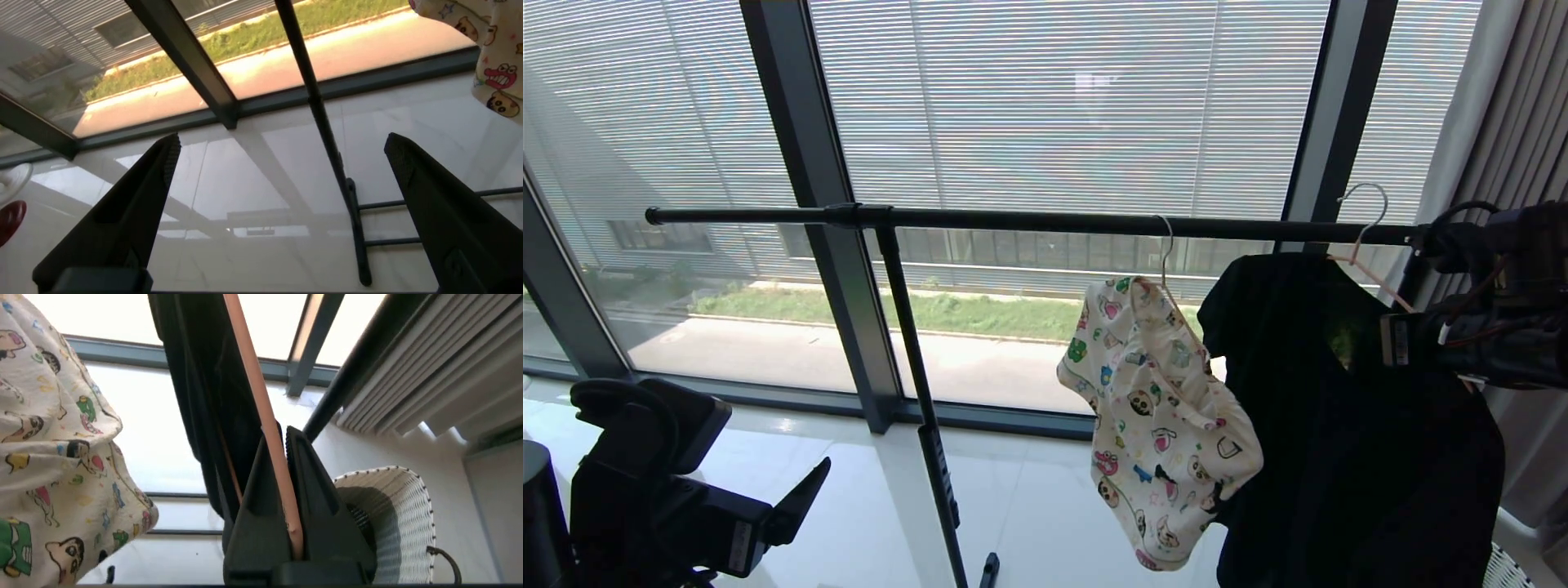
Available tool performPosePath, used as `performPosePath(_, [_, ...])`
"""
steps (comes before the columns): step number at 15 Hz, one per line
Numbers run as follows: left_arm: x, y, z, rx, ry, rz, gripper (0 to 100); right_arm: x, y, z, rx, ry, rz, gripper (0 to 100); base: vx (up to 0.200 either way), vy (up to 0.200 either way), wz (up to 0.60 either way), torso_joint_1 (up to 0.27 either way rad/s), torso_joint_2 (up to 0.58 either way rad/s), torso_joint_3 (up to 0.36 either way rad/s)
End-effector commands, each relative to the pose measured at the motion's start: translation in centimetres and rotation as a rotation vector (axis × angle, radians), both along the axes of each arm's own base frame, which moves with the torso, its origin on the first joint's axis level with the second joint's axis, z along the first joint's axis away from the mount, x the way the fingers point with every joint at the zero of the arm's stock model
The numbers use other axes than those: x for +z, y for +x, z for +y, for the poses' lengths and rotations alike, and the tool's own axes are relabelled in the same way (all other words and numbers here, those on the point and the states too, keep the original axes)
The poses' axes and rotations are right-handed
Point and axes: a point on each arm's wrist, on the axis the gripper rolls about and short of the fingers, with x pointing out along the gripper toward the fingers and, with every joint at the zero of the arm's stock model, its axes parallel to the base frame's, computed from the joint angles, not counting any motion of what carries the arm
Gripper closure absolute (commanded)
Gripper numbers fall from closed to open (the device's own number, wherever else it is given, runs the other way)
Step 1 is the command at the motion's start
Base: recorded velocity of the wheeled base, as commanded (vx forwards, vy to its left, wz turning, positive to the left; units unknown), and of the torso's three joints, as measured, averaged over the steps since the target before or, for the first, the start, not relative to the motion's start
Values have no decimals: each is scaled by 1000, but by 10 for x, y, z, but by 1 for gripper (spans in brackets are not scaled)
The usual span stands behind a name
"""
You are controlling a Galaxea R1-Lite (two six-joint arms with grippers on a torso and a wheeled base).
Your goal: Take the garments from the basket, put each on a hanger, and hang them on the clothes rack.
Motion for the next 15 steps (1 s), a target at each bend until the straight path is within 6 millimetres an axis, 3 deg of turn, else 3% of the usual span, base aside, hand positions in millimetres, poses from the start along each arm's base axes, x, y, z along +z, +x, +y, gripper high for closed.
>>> performPosePath(1, [0,-2,-2,-15,0,-2,0,-1,0,0,1,-2,5,100,0,0,0,0,0,0])
performPosePath(4, [0,-4,-1,-19,-2,-5,0,-6,9,1,-2,-6,21,100,0,0,0,0,0,0])
performPosePath(9, [0,-12,3,-21,-8,-25,0,-23,45,7,-22,-25,67,100,0,0,0,0,0,0])
performPosePath(15, [-1,-14,4,-19,-8,-27,0,-33,44,11,-40,-52,96,100,0,0,0,0,0,0])
